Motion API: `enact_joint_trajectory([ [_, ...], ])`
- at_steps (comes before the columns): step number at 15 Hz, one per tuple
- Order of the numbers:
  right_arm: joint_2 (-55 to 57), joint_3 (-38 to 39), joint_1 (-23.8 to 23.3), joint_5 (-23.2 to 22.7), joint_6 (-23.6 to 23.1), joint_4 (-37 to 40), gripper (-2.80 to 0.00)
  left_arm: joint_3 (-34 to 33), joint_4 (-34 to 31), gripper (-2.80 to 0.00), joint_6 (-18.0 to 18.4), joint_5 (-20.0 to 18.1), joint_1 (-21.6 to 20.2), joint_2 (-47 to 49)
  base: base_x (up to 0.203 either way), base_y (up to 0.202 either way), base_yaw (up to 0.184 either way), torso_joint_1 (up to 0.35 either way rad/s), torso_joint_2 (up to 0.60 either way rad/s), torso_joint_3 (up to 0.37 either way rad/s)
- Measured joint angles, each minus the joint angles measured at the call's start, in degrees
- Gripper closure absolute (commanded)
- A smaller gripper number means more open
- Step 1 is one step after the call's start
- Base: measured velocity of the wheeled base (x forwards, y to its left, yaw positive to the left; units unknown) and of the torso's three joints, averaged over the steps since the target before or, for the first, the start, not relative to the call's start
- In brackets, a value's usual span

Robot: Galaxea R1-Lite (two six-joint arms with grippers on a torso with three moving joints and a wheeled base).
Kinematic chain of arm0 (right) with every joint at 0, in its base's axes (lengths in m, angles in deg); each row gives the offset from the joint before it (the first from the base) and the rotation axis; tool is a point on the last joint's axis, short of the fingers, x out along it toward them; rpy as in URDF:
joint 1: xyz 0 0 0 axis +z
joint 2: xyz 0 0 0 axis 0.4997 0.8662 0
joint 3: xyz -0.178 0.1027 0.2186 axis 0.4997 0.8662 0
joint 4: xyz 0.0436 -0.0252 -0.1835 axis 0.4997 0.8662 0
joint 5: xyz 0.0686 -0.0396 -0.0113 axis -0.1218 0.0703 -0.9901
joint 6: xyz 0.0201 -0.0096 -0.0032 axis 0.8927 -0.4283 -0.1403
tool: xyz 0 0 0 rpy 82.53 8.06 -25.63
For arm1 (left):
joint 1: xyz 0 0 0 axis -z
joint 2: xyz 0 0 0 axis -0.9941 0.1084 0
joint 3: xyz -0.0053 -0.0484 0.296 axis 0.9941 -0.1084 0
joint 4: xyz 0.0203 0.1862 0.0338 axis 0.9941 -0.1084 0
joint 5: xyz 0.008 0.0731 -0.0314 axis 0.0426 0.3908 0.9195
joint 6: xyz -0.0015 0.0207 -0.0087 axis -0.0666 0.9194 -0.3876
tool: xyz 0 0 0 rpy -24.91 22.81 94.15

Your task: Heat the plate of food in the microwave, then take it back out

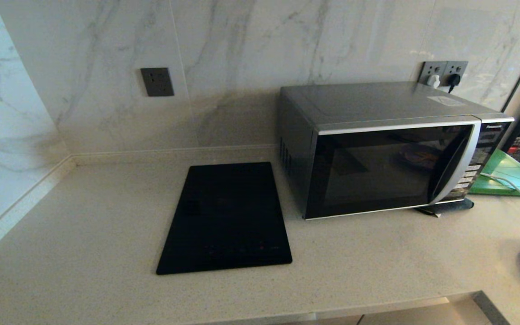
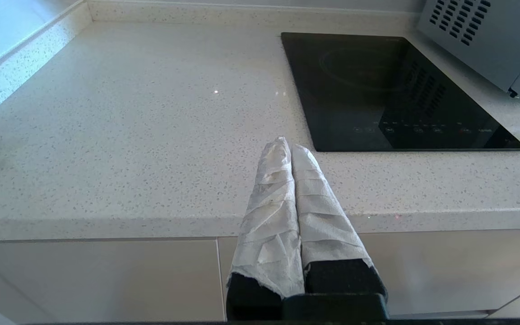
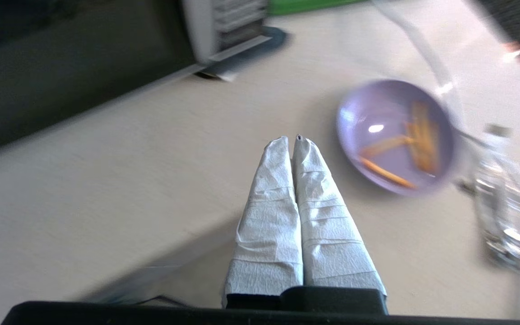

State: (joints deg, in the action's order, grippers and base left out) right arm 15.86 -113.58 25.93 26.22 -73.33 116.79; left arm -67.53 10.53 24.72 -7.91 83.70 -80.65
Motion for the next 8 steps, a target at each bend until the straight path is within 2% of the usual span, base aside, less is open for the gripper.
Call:
enact_joint_trajectory([
  [4,-17.36,11.95,-3.08,-0.01,-1.98,-0.13,0.00,0.00,0.00,0.00,-0.02,-0.02,0.00,0.00,0.000,0.000,0.000,0.000,0.00,0.000],
  [8,-32.41,18.76,-2.85,-2.81,-2.55,0.58,0.00,0.00,-0.02,0.00,-0.01,0.00,0.00,0.00,0.000,0.000,0.000,0.000,0.00,0.000],
])
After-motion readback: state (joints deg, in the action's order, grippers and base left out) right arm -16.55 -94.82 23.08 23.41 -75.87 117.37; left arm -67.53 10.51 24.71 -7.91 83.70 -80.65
